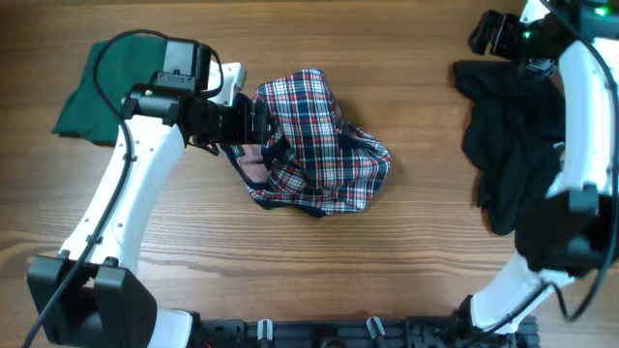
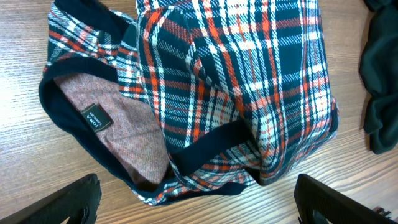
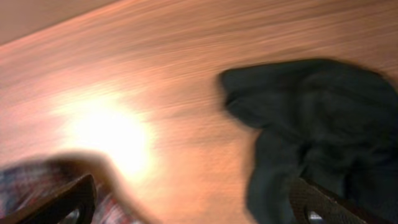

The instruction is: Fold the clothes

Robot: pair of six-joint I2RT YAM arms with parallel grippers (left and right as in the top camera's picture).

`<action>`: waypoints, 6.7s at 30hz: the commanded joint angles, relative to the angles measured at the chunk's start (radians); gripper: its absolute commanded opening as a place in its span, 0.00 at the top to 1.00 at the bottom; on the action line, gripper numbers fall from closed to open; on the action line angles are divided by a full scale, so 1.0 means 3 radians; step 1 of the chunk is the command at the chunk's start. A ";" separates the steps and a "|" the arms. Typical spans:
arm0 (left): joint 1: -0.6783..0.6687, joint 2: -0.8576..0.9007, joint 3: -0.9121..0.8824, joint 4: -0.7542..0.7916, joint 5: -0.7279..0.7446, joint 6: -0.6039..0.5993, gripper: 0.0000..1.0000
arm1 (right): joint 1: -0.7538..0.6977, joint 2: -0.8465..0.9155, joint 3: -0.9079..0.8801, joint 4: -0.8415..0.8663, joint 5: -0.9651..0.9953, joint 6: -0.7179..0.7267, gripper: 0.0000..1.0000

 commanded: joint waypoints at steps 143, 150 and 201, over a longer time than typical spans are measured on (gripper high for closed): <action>-0.0463 -0.0568 -0.2215 0.0795 -0.2060 -0.4575 0.29 | 0.1592 -0.1361 -0.3513 0.2450 -0.0843 0.0390 0.10; -0.0463 -0.0552 -0.2539 0.1367 -0.2050 -0.4574 0.38 | 0.1593 -0.1361 -0.3513 0.2396 -0.0844 0.0403 0.10; -0.0464 -0.2382 -0.0155 0.3366 -0.2351 -0.2625 0.96 | 0.2689 -0.1236 -0.3513 0.2923 -0.1606 0.0752 0.14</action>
